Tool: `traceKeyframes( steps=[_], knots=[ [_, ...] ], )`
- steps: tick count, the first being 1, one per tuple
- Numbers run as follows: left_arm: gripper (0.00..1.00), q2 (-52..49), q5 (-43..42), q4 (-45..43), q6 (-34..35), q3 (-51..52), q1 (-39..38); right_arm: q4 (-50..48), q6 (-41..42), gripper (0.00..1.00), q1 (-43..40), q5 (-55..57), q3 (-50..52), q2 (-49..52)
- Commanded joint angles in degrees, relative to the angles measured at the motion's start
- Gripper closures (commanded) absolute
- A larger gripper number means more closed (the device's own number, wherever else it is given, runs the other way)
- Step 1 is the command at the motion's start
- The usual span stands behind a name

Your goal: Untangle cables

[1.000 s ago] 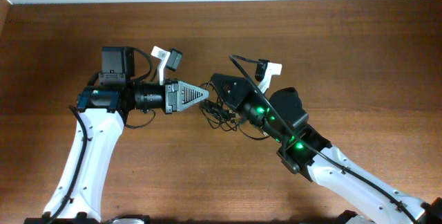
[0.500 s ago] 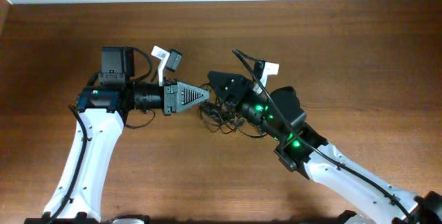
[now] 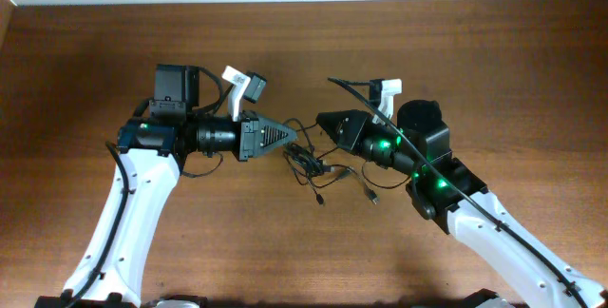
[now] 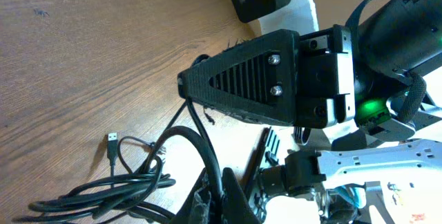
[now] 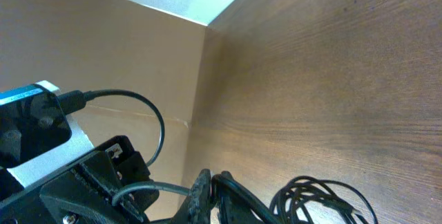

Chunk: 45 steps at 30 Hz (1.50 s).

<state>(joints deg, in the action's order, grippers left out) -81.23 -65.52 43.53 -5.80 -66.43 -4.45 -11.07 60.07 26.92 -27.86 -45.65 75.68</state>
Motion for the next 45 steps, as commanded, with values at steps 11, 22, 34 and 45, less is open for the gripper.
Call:
traceKeyframes(
  steps=[11,22,34,45],
  knots=[
    [1.00,1.01,-2.14,-4.42,2.95,-1.18,0.48,26.27,-18.80,0.96,-1.81,-4.81,0.85,-0.22],
    [0.81,0.87,32.63,-1.11,33.81,-1.09,0.13,40.87,-19.82,0.15,-1.81,10.58,0.85,-0.22],
    [0.33,-0.42,62.16,14.10,67.84,12.92,-4.79,42.38,-19.85,0.06,-1.81,10.91,0.85,-0.20],
    [0.61,-0.11,59.14,-5.57,62.58,27.89,-5.75,44.72,-19.82,0.02,-1.81,15.04,0.85,0.57]
  ],
)
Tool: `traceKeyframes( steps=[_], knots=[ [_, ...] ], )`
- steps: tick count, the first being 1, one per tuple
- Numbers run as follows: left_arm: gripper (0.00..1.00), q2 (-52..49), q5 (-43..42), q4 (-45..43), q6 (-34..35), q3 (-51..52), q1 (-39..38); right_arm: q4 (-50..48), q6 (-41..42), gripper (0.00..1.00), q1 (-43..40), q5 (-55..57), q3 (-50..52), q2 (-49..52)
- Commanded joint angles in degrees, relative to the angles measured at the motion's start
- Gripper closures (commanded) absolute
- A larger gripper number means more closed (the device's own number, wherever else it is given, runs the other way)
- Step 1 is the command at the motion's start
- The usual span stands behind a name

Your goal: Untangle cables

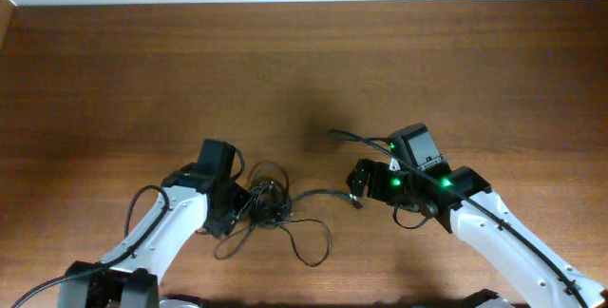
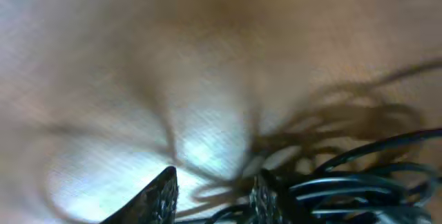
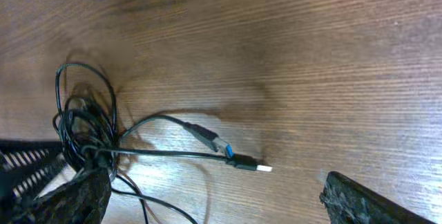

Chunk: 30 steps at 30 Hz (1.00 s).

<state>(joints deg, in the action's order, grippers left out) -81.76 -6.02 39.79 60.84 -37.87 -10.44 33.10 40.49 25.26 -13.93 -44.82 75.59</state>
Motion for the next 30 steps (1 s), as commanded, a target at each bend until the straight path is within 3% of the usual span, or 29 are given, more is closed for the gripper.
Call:
traceKeyframes(
  steps=[1,3,5,9,10,13,16,17,19,21,22,23,25,28,30],
  knots=[
    [0.60,0.94,-0.31,-1.84,-6.75,-2.45,0.44,1.22,-0.24,0.02,-0.15,1.11,0.02,0.70],
    [0.58,2.10,-0.61,-1.84,-18.91,-5.25,-0.31,1.42,-0.24,0.02,-0.15,1.14,0.02,0.70],
    [0.56,2.01,-0.59,-1.14,-23.19,-4.76,-2.16,1.42,-0.24,0.02,-0.15,1.14,0.02,0.70],
    [0.62,2.01,-0.76,-4.13,-23.17,0.44,-3.41,1.51,-0.24,0.02,-0.15,1.16,0.02,0.70],
    [0.67,2.01,-1.27,-4.24,-23.17,1.33,-3.45,1.49,-0.24,0.02,-0.15,1.16,0.02,0.70],
    [0.64,1.99,-1.22,-6.05,-23.17,2.29,-5.49,1.49,-0.24,0.02,-0.15,1.16,0.02,0.70],
    [0.75,1.95,-1.09,-9.38,-23.15,5.53,-9.86,1.68,-0.24,0.02,-0.15,1.14,0.02,0.70],
    [0.91,1.95,-0.28,-9.38,-23.15,6.16,-10.14,1.70,-0.24,0.02,-0.15,1.14,0.02,0.70],
    [1.00,1.95,0.98,-10.01,-23.15,6.16,-10.14,1.86,-0.24,0.04,-0.15,1.11,0.02,0.70],
    [1.00,2.03,1.14,-13.90,-23.39,5.29,-10.14,2.75,-0.59,0.04,-0.15,0.44,0.02,0.68],
    [1.00,2.34,0.68,-13.75,-26.75,3.15,-10.14,2.49,-5.38,0.04,-0.17,-3.89,-0.02,0.61],
    [1.00,3.76,-0.66,-10.75,-34.18,-2.08,-10.14,2.51,-12.07,0.04,-0.17,-11.80,-0.55,0.33],
    [1.00,8.28,-4.26,-6.23,-42.82,-10.36,-10.14,2.49,-17.81,0.09,-0.17,-23.56,-0.96,-2.34],
    [1.00,15.78,-10.49,-6.73,-44.24,-12.72,-10.14,1.70,-17.75,0.14,-0.22,-28.06,-1.81,-14.38],
    [1.00,21.49,-22.47,-9.03,-44.26,-12.72,-10.14,-3.17,-17.09,0.14,-0.26,-27.85,-1.97,-25.14]
  ],
)
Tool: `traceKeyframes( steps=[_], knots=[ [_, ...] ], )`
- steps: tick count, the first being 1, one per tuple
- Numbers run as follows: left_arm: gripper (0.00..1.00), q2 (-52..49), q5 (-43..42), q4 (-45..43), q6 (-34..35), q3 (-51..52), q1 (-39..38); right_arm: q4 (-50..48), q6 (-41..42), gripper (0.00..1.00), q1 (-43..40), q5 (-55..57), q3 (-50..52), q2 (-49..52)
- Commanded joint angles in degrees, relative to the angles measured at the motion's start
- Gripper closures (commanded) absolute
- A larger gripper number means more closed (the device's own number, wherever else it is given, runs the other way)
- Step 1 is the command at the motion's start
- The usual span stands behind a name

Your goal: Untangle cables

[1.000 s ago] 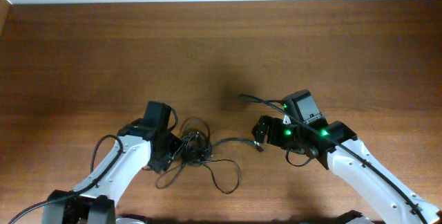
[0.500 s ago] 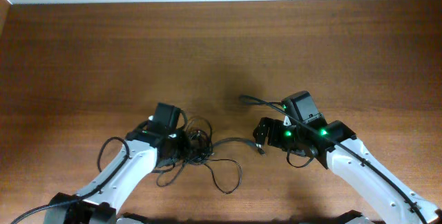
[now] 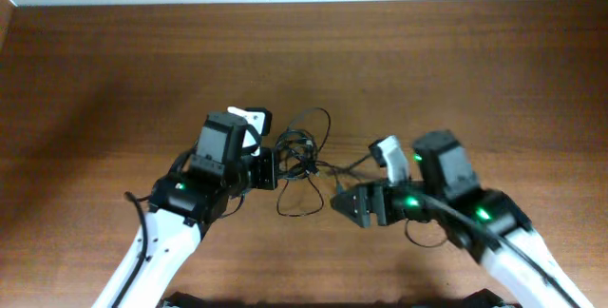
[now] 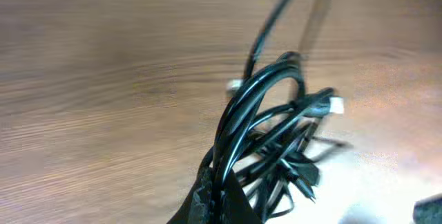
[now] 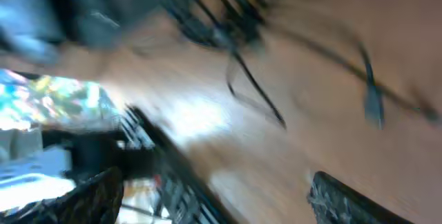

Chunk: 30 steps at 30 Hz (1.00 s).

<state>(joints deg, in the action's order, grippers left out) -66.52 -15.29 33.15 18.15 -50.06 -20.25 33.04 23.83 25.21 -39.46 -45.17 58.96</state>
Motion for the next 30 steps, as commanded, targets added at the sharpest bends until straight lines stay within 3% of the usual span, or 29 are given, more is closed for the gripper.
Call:
traceKeyframes(
  steps=[1,2,3,5,7,8,9,12,13,15,17,21,23,25,28,30],
  knots=[
    [1.00,7.28,-15.78,-3.74,-1.57,-0.52,-0.33,-4.13,-0.44,0.13,-0.22,-2.16,-1.62,-9.94],
    [1.00,8.55,-19.87,-6.10,-1.57,-0.52,-0.33,-6.73,-0.46,0.03,-0.22,-1.90,-1.62,-11.78],
    [1.00,9.44,-23.02,-8.24,-1.62,-0.52,-0.33,-9.94,-0.17,0.04,-0.22,-1.95,-1.62,-12.15],
    [1.00,9.66,-25.09,-9.35,-1.62,-0.50,-0.35,-13.86,6.91,0.16,-0.22,-1.90,-1.62,-10.78],
    [1.00,9.66,-29.40,-11.58,-4.63,-0.50,-0.33,-14.03,7.65,0.17,-0.22,0.48,-1.62,-7.96],
    [1.00,9.66,-35.21,-14.78,-5.07,-0.50,-0.33,-14.05,10.80,0.27,-0.22,5.60,-1.62,-4.85],
    [1.00,9.66,-40.26,-18.01,-5.22,-0.50,-0.33,-14.38,12.98,0.54,-0.22,7.15,-1.62,-1.60],
    [1.00,9.66,-46.71,-19.58,-9.33,-0.50,-0.33,-17.57,13.11,0.92,-0.22,4.39,-1.62,4.00],
    [1.00,9.66,-46.64,-19.56,-10.69,-0.50,-0.33,-18.80,13.07,0.96,-0.22,2.01,-1.62,3.98],
    [1.00,9.66,-45.38,-19.43,-12.31,-0.50,-0.22,-18.67,13.09,0.96,-0.22,1.79,-1.62,2.60],
    [1.00,9.66,-38.95,-19.02,-12.24,-0.50,3.04,-16.41,13.14,0.96,-0.22,1.18,-1.62,-0.52],
    [1.00,9.66,-38.88,-19.41,-6.86,-0.50,13.00,-1.70,16.06,0.96,-0.22,14.73,-1.62,-6.10],
    [1.00,9.64,-38.36,-19.37,-6.86,-0.50,13.94,-1.68,13.62,0.96,-0.11,13.49,-1.62,-8.52],
    [1.00,9.60,-35.41,-19.10,-6.84,-0.50,14.10,-3.91,5.22,0.96,-0.11,2.19,-1.62,-13.09],
    [1.00,9.49,-22.86,-16.04,-6.78,-0.50,14.10,-6.25,1.40,0.96,-0.11,-4.09,-1.62,-19.17],
    [1.00,9.42,-12.83,-15.52,4.02,-0.50,14.08,-7.10,1.42,0.96,-0.11,-4.42,-1.62,-20.15]
  ],
)
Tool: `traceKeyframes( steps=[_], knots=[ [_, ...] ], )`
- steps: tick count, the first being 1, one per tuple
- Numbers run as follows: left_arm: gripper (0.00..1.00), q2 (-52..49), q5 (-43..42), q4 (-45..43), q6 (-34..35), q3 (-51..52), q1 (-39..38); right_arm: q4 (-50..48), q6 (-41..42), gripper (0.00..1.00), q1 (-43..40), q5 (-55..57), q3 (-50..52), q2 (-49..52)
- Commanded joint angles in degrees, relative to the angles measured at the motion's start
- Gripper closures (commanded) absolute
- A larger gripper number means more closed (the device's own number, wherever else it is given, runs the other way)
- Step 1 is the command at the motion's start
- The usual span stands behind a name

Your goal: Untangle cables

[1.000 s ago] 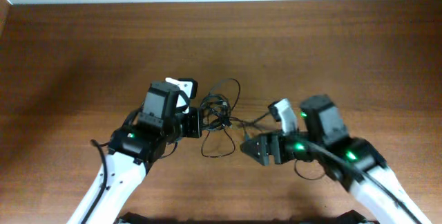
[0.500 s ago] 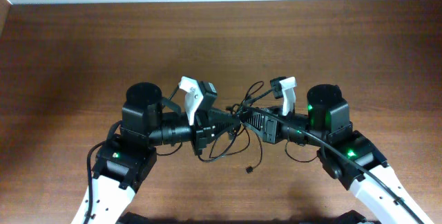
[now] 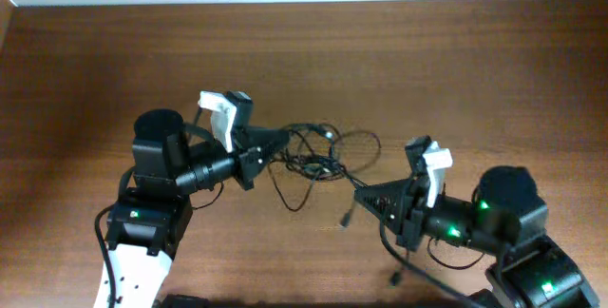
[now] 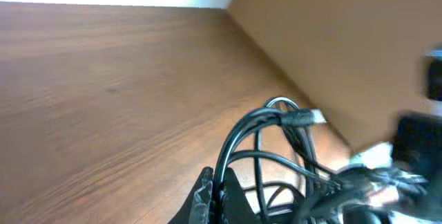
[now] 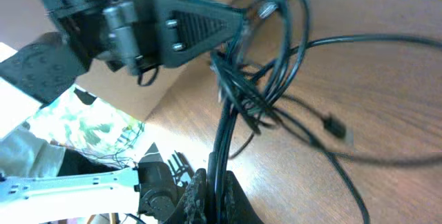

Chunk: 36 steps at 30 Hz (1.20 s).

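A tangle of thin black cables (image 3: 318, 156) hangs between my two grippers above the brown table (image 3: 475, 70). My left gripper (image 3: 280, 140) points right and is shut on a bunch of strands; in the left wrist view the left gripper (image 4: 215, 186) pinches a loop of cable (image 4: 266, 117) that arches up from it. From the lower right, the right gripper (image 3: 359, 192) points left and is shut on other strands, which in the right wrist view run up from the right gripper (image 5: 215, 182) into the knot (image 5: 252, 96). One loose loop (image 3: 290, 199) droops toward the table.
A cable end with a plug (image 3: 344, 221) hangs below the tangle near the right gripper. The left arm's finger (image 5: 186, 27) fills the upper left of the right wrist view. A pale wall runs along the table's far edge (image 3: 304, 2).
The right gripper, open beside the tangle before, is now shut on some of its strands. The left gripper still holds its bunch and sits a little higher and further left.
First both grippers met mid-table, each shut on cable. Then both stood open, with the tangle lying on the table by the left gripper and one end stretched toward the right one. After that the left gripper held the tangle up; now both hold it.
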<state>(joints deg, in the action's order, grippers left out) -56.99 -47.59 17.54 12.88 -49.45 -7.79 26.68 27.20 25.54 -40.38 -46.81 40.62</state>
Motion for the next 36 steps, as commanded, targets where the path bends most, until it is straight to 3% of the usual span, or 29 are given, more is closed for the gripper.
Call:
traceKeyframes(
  steps=[1,3,7,8,10,11,12,13,16,18,20,24,26,29,31,36],
  knots=[
    [1.00,-0.26,20.63,0.00,11.96,-1.11,1.62,-1.64,-1.92,0.96,-0.44,-3.54,0.02,-1.62],
    [1.00,-0.31,17.94,0.13,11.93,-1.11,1.53,-3.85,-1.66,0.82,-0.44,-2.62,0.02,-0.66],
    [1.00,-0.31,21.92,-0.09,12.41,-1.11,2.60,-3.37,0.24,0.80,-0.44,4.66,0.02,4.92],
    [1.00,-0.31,21.86,0.39,12.41,-1.11,2.60,-3.48,0.26,0.95,-0.46,5.11,0.02,6.82],
    [1.00,-0.31,18.16,1.05,12.33,-1.11,2.60,-3.63,0.46,0.96,-0.44,5.07,0.02,11.67],
    [1.00,-0.31,15.15,0.98,10.64,-1.11,2.60,-4.31,3.32,0.95,-0.44,5.03,0.02,13.79],
    [1.00,-0.31,11.10,1.09,5.60,-1.11,2.60,-6.36,8.22,0.76,-0.44,4.15,0.02,15.82],
    [1.00,-0.31,6.91,1.22,1.97,-1.11,2.60,-10.23,12.70,0.71,-0.44,2.08,0.02,17.75],
    [1.00,-0.31,-1.22,1.18,-5.09,-1.11,2.60,-23.76,28.13,0.69,-0.35,-4.31,0.02,23.61],
    [1.00,-0.31,-1.29,1.18,-5.09,-1.11,2.58,-29.33,35.47,0.67,2.67,-4.22,0.02,27.28],
    [1.00,-0.31,-1.31,1.18,-5.05,-1.11,2.58,-31.69,35.82,0.62,5.33,-1.55,0.02,29.20],
    [1.00,-0.31,-3.08,1.18,-4.61,-1.11,2.54,-31.71,41.94,0.62,7.89,6.27,0.02,31.63],
    [1.00,-0.31,-5.62,1.09,-0.72,-1.11,2.54,-32.70,45.13,0.63,7.87,10.43,0.02,31.91],
    [1.00,-0.31,-7.78,0.68,6.01,-1.11,2.54,-36.72,45.79,0.63,7.87,12.11,0.02,31.91],
    [1.00,-0.31,-11.58,-0.33,6.43,-1.11,2.54,-37.66,45.79,0.65,7.89,12.17,0.02,31.91],
    [1.00,-0.31,-11.56,-6.01,9.60,-1.11,-0.76,-38.05,45.97,0.72,9.40,15.32,0.02,31.91]
  ],
)
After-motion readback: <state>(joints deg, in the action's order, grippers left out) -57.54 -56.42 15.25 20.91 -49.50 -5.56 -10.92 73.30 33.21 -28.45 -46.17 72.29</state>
